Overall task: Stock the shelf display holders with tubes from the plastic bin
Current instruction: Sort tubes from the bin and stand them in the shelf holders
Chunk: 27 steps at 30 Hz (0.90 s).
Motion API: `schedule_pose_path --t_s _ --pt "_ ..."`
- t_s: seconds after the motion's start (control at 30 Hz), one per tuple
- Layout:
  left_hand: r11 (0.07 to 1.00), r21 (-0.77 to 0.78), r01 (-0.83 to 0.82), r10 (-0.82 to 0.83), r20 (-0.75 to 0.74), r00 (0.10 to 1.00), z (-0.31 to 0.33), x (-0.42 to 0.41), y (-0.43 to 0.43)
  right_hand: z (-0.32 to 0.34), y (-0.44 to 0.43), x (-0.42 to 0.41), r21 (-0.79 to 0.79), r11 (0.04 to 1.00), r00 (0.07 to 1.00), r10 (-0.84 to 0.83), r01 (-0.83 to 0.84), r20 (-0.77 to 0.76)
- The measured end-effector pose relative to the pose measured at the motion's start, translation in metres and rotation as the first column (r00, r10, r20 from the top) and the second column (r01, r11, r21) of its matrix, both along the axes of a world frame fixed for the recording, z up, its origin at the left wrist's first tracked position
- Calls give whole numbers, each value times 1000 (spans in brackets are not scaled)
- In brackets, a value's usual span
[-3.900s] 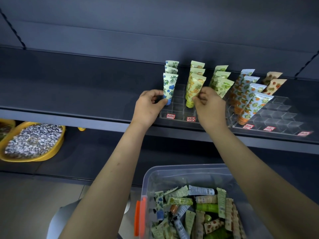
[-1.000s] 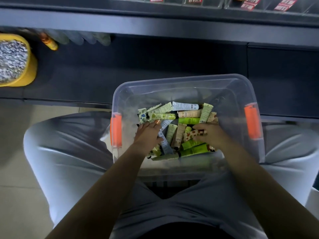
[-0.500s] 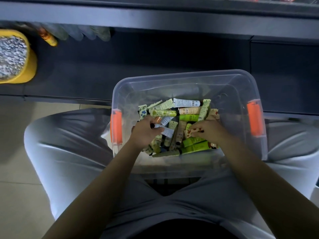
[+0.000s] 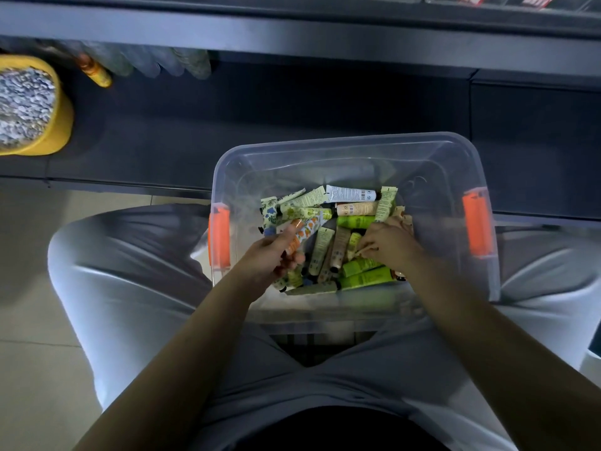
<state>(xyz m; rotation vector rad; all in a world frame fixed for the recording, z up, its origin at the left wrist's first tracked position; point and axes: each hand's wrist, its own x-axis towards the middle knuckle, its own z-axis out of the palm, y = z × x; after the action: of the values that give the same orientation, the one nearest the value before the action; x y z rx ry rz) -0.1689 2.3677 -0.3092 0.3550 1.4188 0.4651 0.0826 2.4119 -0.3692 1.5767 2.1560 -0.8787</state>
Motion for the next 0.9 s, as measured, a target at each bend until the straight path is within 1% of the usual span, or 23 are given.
schedule_pose_path --t_s 0.07,0.1,0.17,0.2,0.23,0.3,0.37,0.4,0.47,0.57,0.67,0.7,0.83,0.9 --pt "1000 -2 -9 9 69 998 1 2 1 -2 0 1 22 1000 1000 -9 10 -23" --pt "1000 -5 -25 26 102 994 2 2 2 -2 0 2 34 999 998 -38 40 -57" --pt "999 -4 -54 54 166 985 5 4 4 2 2 2 40 985 971 -159 169 -181" --pt "998 4 -65 63 201 978 6 4 4 6 4 1 22 966 931 -243 258 -271" --pt "997 18 -76 70 233 970 7 4 5 14 6 -2 -25 933 863 -344 360 -370" --pt "993 48 -110 94 267 959 11 5 5 40 6 -12 -162 824 659 -537 543 -527" --pt "983 83 -163 134 283 950 15 5 5 65 3 -20 -231 729 467 -614 644 -636" --pt "978 106 -179 141 294 945 18 5 5 74 0 -23 -250 698 397 -623 671 -674" --pt "971 160 -176 122 299 947 24 5 4 91 -9 -27 -283 658 297 -625 698 -722" --pt "960 223 -169 110 255 961 37 5 1 108 -25 -32 -362 572 135 -649 736 -749" --pt "944 286 -162 95 232 968 53 5 -4 123 -37 -35 -451 516 -16 -646 728 -763" --pt "938 310 -157 88 227 970 60 5 -5 130 -40 -35 -469 507 -47 -641 723 -766" --pt "895 416 -159 74 212 974 79 3 -8 154 -43 -35 -496 483 -124 -615 722 -779" --pt "866 469 -172 77 215 974 88 3 -7 166 -41 -36 -544 445 -209 -606 711 -768"
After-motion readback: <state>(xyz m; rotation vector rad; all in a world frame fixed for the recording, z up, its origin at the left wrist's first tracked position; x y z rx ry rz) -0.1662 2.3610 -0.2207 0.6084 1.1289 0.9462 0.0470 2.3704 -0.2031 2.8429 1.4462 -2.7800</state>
